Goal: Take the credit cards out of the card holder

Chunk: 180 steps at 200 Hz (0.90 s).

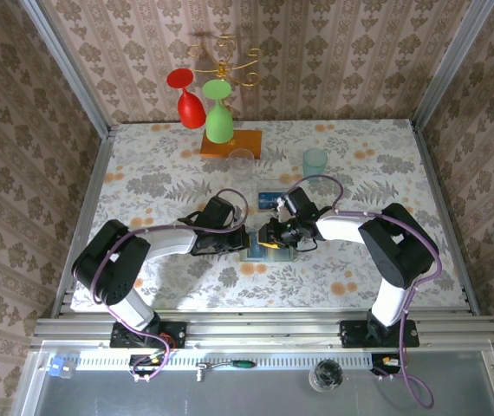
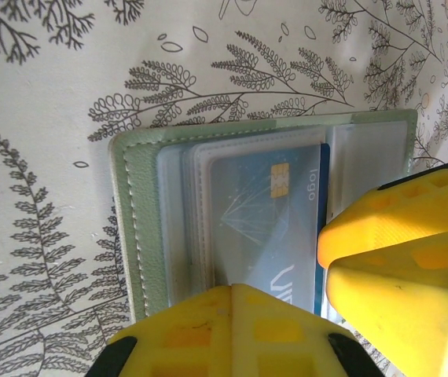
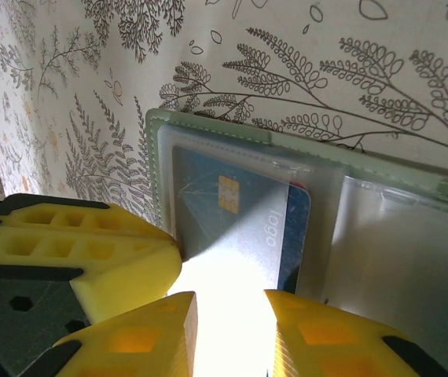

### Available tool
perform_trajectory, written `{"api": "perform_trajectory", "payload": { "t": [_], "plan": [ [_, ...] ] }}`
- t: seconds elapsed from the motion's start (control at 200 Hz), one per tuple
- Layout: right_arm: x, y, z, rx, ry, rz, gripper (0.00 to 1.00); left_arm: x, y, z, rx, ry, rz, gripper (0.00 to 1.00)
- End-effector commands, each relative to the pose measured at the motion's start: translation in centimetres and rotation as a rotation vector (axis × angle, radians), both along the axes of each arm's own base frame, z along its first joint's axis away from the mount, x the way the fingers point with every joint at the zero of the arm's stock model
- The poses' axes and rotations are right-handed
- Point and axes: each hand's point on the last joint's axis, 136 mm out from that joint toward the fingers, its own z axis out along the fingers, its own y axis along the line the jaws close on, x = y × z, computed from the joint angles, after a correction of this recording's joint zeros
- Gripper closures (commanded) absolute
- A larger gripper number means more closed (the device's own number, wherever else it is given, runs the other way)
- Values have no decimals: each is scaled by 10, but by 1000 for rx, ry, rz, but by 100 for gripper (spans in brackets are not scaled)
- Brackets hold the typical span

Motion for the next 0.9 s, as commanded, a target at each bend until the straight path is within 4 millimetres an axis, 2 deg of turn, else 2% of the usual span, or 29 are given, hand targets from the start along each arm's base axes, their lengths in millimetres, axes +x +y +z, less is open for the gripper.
{"api": "perform_trajectory", "payload": {
  "t": [0.0, 0.31, 0.51, 0.635, 0.895],
  "plan": [
    [4, 5, 3, 6, -25, 22, 72, -1, 5, 8, 10, -7, 7, 97],
    [3, 4, 1, -3, -20, 19, 72, 6, 9, 10, 19, -17, 8, 96],
    [3, 3, 1, -11, -24, 21, 72, 5, 3, 2, -7, 6, -7, 96],
    [4, 3, 1, -12, -24, 21, 72, 0, 7, -8, 15, 35, -2, 96],
    [0, -4, -5, -56, -20, 26, 72, -6, 14, -14, 33, 53, 10, 96]
  ]
}}
